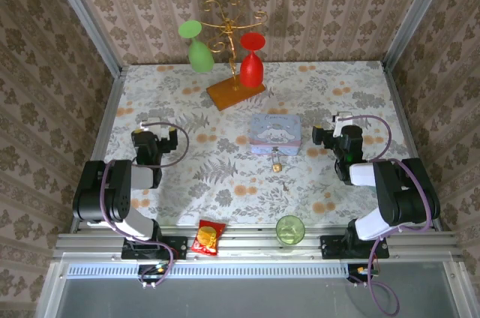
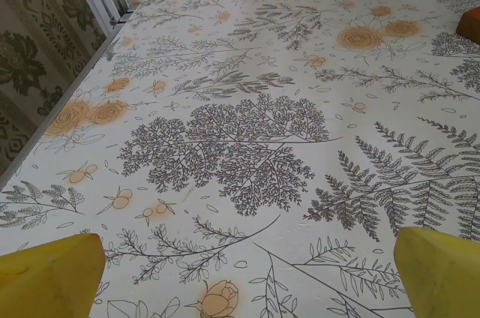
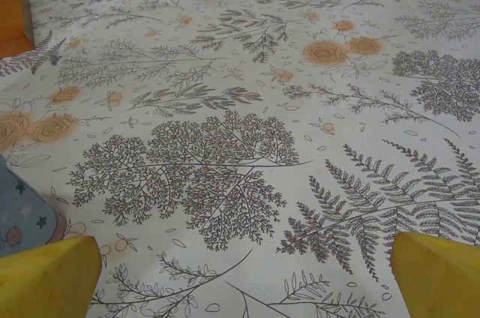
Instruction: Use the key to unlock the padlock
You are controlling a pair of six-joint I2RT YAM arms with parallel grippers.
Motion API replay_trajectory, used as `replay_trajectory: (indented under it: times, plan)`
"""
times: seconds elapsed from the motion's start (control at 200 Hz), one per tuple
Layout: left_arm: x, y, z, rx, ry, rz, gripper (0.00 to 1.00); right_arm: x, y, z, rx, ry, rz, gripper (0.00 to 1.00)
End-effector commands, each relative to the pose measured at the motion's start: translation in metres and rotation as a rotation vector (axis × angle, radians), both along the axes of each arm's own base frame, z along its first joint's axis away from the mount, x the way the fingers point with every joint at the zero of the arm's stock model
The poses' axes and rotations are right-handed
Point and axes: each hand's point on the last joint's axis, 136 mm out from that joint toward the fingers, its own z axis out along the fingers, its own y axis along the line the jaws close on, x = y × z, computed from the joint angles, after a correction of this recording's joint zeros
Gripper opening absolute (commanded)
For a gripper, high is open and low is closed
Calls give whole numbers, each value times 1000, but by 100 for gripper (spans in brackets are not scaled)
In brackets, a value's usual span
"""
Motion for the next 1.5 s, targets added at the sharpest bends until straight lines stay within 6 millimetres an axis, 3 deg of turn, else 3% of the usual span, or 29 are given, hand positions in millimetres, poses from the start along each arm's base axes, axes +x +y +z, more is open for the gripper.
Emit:
replay_trajectory:
  times: [0.0,1.245,1.375,1.455,1.49]
  plan:
    - [9,4,10,15,-34,8,100,7,-6,11,-1,-44,-30,100]
    - [9,4,10,9,-35,2,100,7,-6,11,0,-45,-28,100]
    - [3,5,28,32,-41,30,100,3,-4,21,1,-61,-15,100]
    - [0,6,47,57,-38,57,100,-2,-8,34,-4,-62,-41,100]
    - [1,5,54,61,-43,59,100,-3,-13,50,0,-75,-73,100]
